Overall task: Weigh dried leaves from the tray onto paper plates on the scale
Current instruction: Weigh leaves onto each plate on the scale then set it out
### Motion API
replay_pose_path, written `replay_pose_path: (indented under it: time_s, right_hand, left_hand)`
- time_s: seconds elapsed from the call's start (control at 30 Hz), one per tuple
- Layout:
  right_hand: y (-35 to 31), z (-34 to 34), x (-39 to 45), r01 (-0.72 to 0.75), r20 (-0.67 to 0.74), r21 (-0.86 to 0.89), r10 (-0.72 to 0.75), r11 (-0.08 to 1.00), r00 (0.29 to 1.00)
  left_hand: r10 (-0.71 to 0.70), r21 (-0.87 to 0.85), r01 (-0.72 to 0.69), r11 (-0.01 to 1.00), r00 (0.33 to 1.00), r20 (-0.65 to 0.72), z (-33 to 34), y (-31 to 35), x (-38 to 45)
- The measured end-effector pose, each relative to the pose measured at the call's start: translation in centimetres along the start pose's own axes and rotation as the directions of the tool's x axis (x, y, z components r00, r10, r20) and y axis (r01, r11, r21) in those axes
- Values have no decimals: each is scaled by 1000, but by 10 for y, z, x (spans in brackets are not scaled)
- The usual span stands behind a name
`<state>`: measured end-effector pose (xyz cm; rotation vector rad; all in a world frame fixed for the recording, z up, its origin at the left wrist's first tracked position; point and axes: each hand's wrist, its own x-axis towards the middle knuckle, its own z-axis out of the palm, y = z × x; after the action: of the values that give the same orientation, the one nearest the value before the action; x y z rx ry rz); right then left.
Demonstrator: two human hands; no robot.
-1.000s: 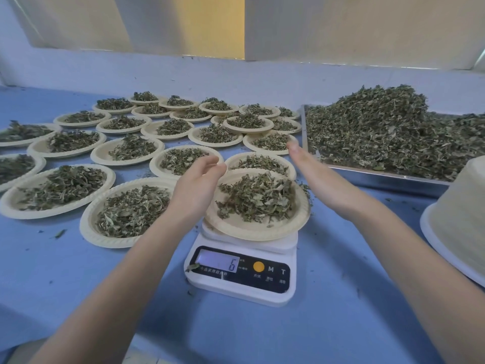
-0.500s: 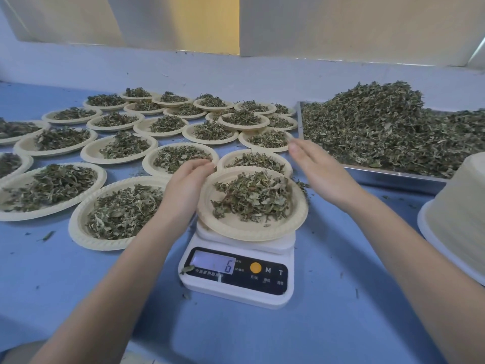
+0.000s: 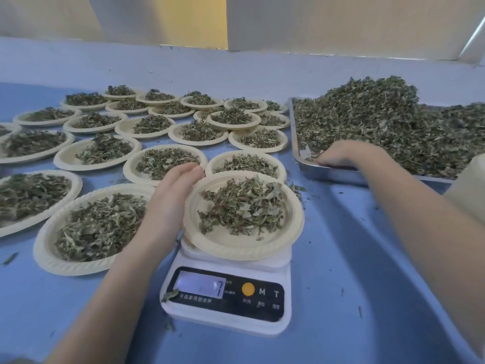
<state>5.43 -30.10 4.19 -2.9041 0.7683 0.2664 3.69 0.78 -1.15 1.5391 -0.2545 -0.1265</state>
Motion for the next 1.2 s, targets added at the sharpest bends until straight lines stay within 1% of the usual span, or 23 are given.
replay_pose_path:
  time_s: [0.1, 0.2, 0.27, 0.37, 0.5, 0.53, 0.6, 0.67, 0.73, 0.77, 0.83, 0.87, 0.9, 0.97, 1.0, 1.07, 1.13, 1.2]
  right_hand:
    - [-8, -7, 0, 9, -49, -95, -14, 995, 999]
    - [-19, -7, 3, 57, -44, -109, -62, 992, 997]
    - [-22, -5, 6, 101, -8, -48, -101, 994, 995]
    - [-23, -5, 8, 102, 45, 73, -105, 992, 993]
    - [-26, -2, 5, 64, 37, 283, -78, 957, 996]
    - [-27, -1, 4, 80, 27, 313, -93, 946, 995]
    - [-27, 0, 1, 114, 18, 280, -124, 953, 992]
    - [-26, 3, 1, 79, -30, 164, -75, 983, 997]
    - [-28, 10, -6, 49, -179, 92, -32, 995, 983]
    - [-28, 16, -11, 57, -262, 68, -38, 996, 964]
    - [-30, 30, -24, 122, -389, 105, -72, 987, 918]
    - [-31, 36, -31, 151, -404, 137, -84, 979, 911]
    - [-32, 41, -38, 168, -386, 164, -94, 972, 918]
    - [-34, 47, -52, 186, -302, 224, -113, 957, 947]
    - [-35, 49, -60, 205, -274, 269, -129, 941, 953]
    - [-34, 56, -77, 285, -275, 399, -182, 872, 944]
    - [-35, 66, -99, 358, -276, 565, -239, 743, 931]
    - [-38, 75, -122, 349, -242, 725, -255, 594, 936]
  left_hand:
    - [12, 8, -12, 1000, 1000, 7, 1, 2, -1]
    - [16, -6, -16, 1000, 1000, 11, 0, 1, -3]
    - [23, -4, -23, 1000, 1000, 16, 0, 0, -3]
    - [31, 13, -32, 999, 999, 17, 1, -2, -3]
    - [31, 13, -31, 999, 999, 8, 1, -2, -3]
    - [31, 12, -31, 999, 1000, 8, 1, -2, -4]
    - [30, 13, -30, 999, 1000, 8, 1, -2, -4]
    - [30, 18, -30, 999, 999, 10, 0, -2, -5]
    - [29, 43, -29, 999, 999, 15, 0, -4, -7]
    - [27, 55, -28, 998, 999, 17, 0, -5, -7]
    - [17, 68, -19, 998, 1000, 25, 0, -4, -9]
    - [9, 71, -12, 997, 999, 34, 0, -3, -9]
    - [2, 70, -5, 998, 999, 41, 0, -3, -9]
    - [-15, 79, 12, 997, 999, 35, 0, -1, -9]
    - [-21, 88, 18, 996, 999, 25, 0, -1, -10]
    - [-24, 105, 23, 994, 1000, 3, 0, 0, -11]
    - [-19, 119, 22, 993, 999, -27, 2, 3, -13]
    - [-14, 133, 22, 991, 998, -63, 6, 7, -16]
